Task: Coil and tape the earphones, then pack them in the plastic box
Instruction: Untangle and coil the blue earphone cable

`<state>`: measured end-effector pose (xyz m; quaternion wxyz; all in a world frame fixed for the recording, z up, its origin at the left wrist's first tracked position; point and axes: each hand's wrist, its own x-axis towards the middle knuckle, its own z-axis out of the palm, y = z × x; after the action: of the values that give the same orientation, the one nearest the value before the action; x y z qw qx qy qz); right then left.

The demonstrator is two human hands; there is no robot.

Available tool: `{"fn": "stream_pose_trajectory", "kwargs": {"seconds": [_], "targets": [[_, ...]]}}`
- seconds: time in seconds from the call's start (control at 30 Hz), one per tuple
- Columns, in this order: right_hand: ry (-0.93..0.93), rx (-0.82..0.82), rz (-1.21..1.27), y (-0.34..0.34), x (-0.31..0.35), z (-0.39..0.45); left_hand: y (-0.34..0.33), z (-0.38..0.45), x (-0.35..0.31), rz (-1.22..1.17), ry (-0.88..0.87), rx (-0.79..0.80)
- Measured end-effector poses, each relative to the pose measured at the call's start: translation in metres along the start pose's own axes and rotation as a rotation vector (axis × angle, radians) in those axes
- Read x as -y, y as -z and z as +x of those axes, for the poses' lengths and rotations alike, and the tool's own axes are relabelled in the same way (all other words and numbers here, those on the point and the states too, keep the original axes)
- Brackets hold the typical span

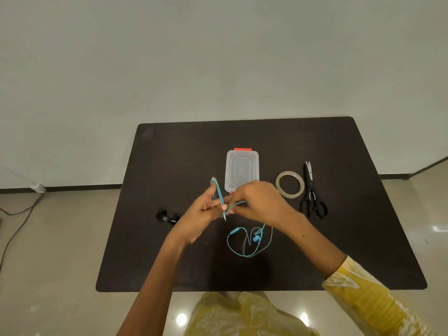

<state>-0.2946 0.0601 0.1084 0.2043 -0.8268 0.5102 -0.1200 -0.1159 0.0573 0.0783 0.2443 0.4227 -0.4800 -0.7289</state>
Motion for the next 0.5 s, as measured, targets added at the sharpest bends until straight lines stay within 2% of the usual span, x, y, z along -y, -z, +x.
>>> {"fn": "stream_pose_trajectory", "kwargs": {"seconds": [0.1, 0.27, 0.5], "targets": [[-0.029, 0.034, 0.091, 0.016, -0.010, 0.008, 0.002, -0.006, -0.003, -0.031, 0.063, 0.131], [-0.145, 0.081, 0.568, 0.022, -0.021, 0.013, 0.008, -0.012, -0.016, -0.140, 0.050, 0.283], [-0.182, -0.033, 0.657, 0.021, -0.025, 0.016, 0.009, -0.018, -0.019, -0.178, 0.057, 0.405]]}}
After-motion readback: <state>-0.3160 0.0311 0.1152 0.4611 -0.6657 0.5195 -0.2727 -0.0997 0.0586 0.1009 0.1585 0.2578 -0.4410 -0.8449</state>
